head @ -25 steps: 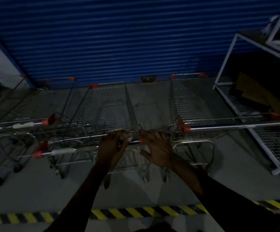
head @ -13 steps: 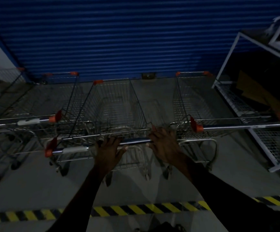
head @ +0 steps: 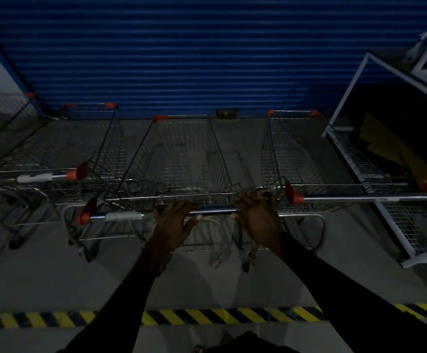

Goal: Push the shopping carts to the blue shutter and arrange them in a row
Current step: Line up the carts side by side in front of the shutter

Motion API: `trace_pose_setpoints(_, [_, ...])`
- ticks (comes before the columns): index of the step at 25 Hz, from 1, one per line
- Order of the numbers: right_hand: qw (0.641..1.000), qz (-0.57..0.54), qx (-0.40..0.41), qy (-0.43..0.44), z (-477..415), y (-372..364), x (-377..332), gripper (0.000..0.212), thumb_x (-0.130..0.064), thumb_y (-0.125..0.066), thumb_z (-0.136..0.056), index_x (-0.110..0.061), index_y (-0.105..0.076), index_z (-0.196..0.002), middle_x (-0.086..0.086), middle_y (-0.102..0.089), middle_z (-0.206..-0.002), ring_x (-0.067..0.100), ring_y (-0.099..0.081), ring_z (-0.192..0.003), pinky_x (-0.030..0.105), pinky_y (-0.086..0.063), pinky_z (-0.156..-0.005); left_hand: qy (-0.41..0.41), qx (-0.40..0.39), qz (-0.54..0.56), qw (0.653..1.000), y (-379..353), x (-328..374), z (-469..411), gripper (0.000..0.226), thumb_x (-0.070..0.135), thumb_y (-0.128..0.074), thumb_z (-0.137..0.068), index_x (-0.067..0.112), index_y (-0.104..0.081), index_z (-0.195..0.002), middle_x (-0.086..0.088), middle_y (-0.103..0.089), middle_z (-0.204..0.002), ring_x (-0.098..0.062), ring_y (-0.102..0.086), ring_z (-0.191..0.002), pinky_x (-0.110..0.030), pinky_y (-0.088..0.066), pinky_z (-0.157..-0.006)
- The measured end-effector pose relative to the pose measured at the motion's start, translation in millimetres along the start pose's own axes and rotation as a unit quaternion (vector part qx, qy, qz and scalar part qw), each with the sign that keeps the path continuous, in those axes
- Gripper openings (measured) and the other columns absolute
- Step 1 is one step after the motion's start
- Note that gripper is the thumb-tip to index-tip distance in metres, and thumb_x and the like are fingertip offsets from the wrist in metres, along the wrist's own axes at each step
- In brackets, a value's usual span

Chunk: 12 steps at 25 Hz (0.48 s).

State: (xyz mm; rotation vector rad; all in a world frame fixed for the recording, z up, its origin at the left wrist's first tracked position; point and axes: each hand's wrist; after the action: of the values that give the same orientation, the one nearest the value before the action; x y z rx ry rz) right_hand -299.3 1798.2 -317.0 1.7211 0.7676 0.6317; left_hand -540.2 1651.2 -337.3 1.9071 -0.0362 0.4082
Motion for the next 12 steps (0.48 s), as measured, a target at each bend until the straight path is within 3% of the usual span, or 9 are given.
trace_pose_setpoints(4, [1.000, -0.021, 0.000, 0.001, 6.7, -1.6, 24.5, 0.056, -0.063, -0.034, -0.094, -0.029, -0.071, -0.120, -0.002, -0.059, -0.143, 0.035, -0.052, -0.132, 0.062, -0.029, -0.110, -0.004, -0.001, -0.018, 1.000, -6.5, 19.0, -11.2, 0.054, 0.069, -0.033, -0.097, 0.034, -0.066, -0.121, 0.013, -0.065, -0.114, -0.020, -0.056, -0.110, -0.046, -0.038, -0.092])
trace_pose_setpoints(7, [0.999, -0.015, 0.041, -0.005, 21.0, 1.1, 57.8, 0.055, -0.062, -0.054, -0.090, -0.030, -0.063, -0.134, 0.003, -0.051, -0.149, 0.039, -0.044, -0.137, 0.066, -0.018, -0.114, -0.023, -0.002, -0.007, 1.000, -14.5, 36.9, -20.5, 0.055, 0.069, -0.033, -0.097, 0.034, -0.067, -0.121, 0.009, -0.068, -0.112, -0.024, -0.060, -0.108, -0.045, -0.038, -0.092])
trace_pose_setpoints(9, [0.996, -0.015, 0.067, -0.054, 31.0, 6.1, 78.3, 0.075, -0.067, -0.062, -0.084, -0.027, -0.053, -0.146, 0.014, -0.040, -0.157, 0.044, -0.037, -0.141, 0.063, -0.026, -0.110, -0.027, 0.006, -0.031, 0.999, -16.9, 49.6, -25.3, 0.050, 0.065, -0.037, -0.096, 0.036, -0.068, -0.122, 0.008, -0.070, -0.110, -0.025, -0.063, -0.105, -0.043, -0.033, -0.090])
trace_pose_setpoints(12, [0.994, -0.029, 0.058, -0.091, 40.0, 8.0, 101.7, 0.098, -0.083, -0.054, -0.078, -0.018, -0.045, -0.152, 0.012, -0.042, -0.157, 0.036, -0.046, -0.135, 0.055, -0.034, -0.105, -0.047, 0.015, -0.047, 0.998, -19.9, 60.5, -30.4, 0.047, 0.064, -0.039, -0.094, 0.038, -0.069, -0.120, 0.007, -0.073, -0.108, -0.026, -0.066, -0.101, -0.044, -0.035, -0.088])
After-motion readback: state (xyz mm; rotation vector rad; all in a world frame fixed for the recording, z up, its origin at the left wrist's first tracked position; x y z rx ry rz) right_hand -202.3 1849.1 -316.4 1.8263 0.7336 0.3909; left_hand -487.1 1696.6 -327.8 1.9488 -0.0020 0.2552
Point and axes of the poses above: each hand's wrist, its own z-axis away from the middle knuckle, its own y-axis out of the back of the hand, x = y × z
